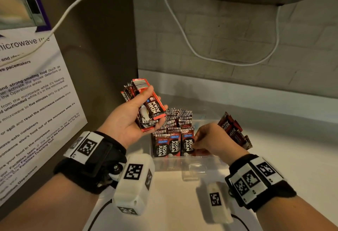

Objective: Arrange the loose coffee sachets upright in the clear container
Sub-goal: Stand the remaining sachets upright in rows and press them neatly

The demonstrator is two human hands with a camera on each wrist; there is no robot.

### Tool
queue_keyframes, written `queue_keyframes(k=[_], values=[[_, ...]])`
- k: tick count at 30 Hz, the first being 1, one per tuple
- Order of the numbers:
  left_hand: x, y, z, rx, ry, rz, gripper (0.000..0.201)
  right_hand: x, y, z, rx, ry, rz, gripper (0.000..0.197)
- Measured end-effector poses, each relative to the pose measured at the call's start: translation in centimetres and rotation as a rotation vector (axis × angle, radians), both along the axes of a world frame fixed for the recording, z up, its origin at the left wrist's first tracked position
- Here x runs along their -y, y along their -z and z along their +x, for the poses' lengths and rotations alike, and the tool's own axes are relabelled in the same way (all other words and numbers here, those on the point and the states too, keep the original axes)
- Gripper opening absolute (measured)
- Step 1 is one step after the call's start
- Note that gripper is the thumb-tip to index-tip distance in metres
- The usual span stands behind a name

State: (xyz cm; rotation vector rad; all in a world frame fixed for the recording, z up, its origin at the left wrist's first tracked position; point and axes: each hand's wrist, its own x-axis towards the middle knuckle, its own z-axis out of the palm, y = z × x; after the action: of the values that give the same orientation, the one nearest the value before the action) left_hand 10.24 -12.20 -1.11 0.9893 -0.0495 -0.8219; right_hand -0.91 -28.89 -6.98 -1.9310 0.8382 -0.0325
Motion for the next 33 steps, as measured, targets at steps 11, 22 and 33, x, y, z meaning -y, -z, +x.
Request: queue_keyframes(k=[11, 22, 33], values=[[0.4, 0.6, -0.5, 0.059, 0.128, 0.046, 0.014, 0.1, -1.5, -0.6, 0.075, 0.048, -0.283, 0.009], [2.1, 1.5, -2.4, 0.181, 0.243, 0.063, 0.05, -3.4, -6.4, -0.6, 0.643, 0.014, 0.034, 0.007], [2.0, 1.1, -1.5, 0.122, 0.177, -0.004, 0.031, -2.0, -6.6, -1.4, 0.962, 0.045, 0.102, 0.027]])
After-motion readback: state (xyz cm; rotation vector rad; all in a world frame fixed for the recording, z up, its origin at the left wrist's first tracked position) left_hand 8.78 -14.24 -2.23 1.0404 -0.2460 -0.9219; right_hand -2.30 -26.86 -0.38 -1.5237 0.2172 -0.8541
